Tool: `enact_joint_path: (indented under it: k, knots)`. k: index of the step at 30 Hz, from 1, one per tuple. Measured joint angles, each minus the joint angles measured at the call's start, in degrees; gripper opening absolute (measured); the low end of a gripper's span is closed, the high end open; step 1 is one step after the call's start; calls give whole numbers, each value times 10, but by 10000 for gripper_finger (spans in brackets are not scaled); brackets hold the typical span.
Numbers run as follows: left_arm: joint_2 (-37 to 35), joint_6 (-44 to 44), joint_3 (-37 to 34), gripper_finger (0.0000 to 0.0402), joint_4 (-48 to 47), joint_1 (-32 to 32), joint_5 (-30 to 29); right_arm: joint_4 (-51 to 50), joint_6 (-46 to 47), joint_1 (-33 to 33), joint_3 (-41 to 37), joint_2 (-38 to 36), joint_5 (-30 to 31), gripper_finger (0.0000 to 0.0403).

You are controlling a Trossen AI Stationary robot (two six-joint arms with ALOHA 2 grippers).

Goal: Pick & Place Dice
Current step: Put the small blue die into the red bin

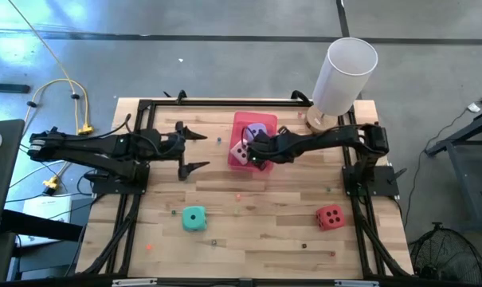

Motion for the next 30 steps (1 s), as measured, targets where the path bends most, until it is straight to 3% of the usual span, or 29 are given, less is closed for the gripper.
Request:
enact_joint_path:
  k: [3,10,16,22,30]
  knots:
    - [1,0,0,399,9,0,0,16,-20,-4,-10,0,24,53]
    - [1,-6,0,399,8,-1,1,61,-31,-7,-40,0,2,156]
    - [1,-26,0,399,4,-1,6,62,-39,-6,-41,0,3,214]
    - [1,-22,0,399,5,-1,7,68,-39,-6,-41,0,5,241]
    - [1,-23,0,399,5,-1,7,68,-39,3,-41,0,44,246]
